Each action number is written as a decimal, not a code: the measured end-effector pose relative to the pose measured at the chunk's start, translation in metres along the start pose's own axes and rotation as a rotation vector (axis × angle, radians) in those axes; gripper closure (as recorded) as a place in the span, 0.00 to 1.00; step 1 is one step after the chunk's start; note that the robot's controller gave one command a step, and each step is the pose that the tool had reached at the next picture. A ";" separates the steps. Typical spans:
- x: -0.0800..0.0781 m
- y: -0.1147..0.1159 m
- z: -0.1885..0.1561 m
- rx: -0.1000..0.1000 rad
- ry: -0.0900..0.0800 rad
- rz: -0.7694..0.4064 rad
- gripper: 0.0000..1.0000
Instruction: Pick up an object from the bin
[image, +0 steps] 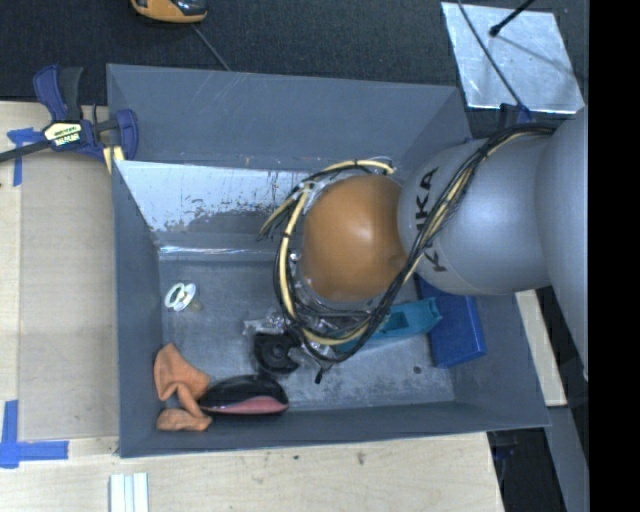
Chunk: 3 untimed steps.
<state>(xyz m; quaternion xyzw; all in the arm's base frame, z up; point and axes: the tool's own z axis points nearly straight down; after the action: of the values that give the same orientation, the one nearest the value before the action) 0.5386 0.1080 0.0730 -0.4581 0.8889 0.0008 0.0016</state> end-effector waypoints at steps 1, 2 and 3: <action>0.000 0.001 -0.004 -0.001 -0.001 0.000 1.00; -0.001 0.000 -0.025 0.001 -0.005 0.001 1.00; -0.001 -0.001 -0.039 0.006 -0.005 0.001 1.00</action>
Offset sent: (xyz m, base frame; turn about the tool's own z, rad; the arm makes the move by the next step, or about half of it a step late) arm -0.0001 0.0001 0.0425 0.0000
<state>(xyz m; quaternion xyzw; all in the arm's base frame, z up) 0.5406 0.1082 0.1120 -0.4575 0.8892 -0.0008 0.0054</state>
